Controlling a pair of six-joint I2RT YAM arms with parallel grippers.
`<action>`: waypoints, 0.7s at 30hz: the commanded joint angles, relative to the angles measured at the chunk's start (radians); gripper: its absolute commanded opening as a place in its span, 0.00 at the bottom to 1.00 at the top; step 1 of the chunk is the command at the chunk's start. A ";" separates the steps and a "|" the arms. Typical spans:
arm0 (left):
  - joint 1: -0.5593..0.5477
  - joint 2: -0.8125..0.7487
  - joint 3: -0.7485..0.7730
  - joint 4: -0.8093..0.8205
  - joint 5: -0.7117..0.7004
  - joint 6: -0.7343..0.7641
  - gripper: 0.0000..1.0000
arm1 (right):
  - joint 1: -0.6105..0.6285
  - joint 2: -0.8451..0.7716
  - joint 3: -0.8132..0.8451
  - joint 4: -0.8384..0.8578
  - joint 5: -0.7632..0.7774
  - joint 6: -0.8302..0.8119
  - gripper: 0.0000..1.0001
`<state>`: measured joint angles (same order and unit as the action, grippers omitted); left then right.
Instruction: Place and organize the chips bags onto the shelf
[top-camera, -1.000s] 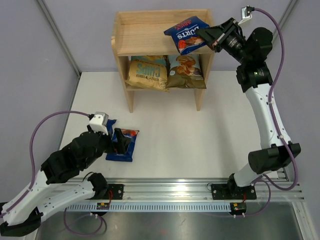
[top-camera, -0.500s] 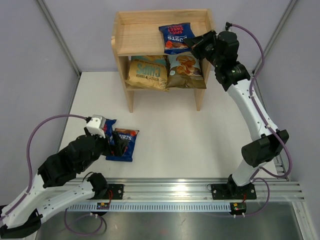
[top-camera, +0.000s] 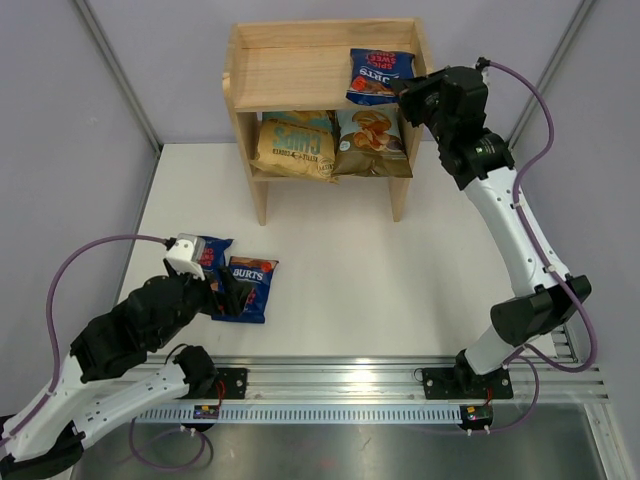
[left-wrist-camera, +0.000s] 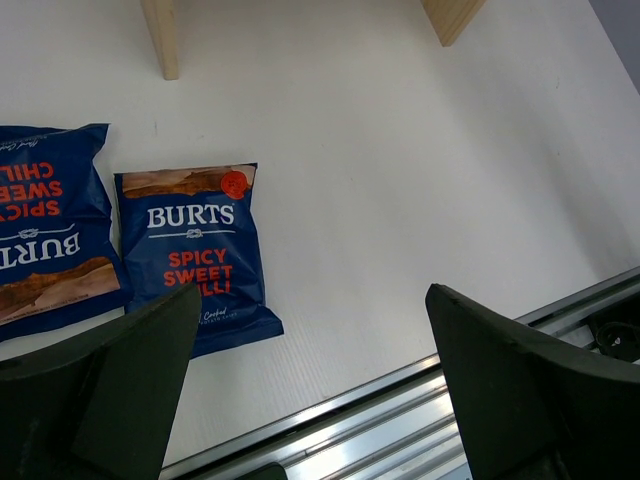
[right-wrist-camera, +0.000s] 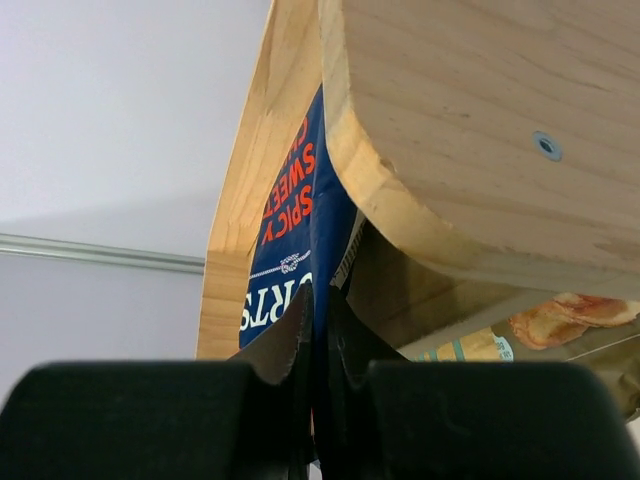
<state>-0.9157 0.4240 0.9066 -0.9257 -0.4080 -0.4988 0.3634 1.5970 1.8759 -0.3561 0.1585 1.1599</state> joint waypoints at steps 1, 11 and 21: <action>0.001 -0.022 -0.005 0.048 0.005 0.019 0.99 | -0.007 0.046 0.083 -0.047 0.058 0.021 0.12; 0.001 -0.025 -0.008 0.056 0.015 0.023 0.99 | -0.011 0.038 0.129 -0.184 0.056 0.015 0.41; 0.000 -0.048 -0.015 0.059 0.012 0.020 0.99 | -0.011 -0.101 -0.081 -0.041 0.001 0.064 0.35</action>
<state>-0.9161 0.3916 0.8913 -0.9176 -0.4034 -0.4961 0.3576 1.5429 1.8339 -0.4412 0.1665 1.1954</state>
